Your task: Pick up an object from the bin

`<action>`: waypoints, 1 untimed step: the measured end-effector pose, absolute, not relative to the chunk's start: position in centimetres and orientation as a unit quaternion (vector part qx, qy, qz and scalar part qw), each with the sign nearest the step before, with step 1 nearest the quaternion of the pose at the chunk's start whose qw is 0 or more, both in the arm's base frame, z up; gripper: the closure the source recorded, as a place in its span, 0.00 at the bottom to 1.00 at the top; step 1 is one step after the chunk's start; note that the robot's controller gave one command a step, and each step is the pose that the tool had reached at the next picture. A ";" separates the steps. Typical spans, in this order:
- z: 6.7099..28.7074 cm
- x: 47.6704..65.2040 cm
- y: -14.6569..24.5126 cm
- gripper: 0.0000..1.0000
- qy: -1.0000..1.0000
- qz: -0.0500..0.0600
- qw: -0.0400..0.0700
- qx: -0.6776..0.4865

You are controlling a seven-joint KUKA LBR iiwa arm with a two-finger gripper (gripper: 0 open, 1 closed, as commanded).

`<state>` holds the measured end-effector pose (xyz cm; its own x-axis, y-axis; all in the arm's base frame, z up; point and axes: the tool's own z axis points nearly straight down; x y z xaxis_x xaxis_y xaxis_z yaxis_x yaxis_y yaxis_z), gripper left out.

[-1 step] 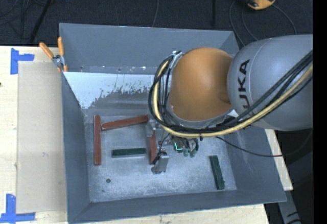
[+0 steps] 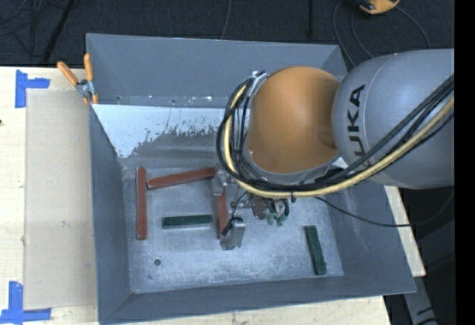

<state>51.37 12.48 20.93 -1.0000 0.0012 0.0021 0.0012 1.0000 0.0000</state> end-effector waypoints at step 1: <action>13.5 53.8 13.5 0.00 -1.000 -0.001 -0.002 -0.017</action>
Offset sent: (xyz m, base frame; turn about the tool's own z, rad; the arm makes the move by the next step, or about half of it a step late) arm 0.0514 0.0122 -0.1393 -0.0387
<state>53.83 13.46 13.51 -0.9994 0.0345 -0.0032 0.0345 0.9994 0.0013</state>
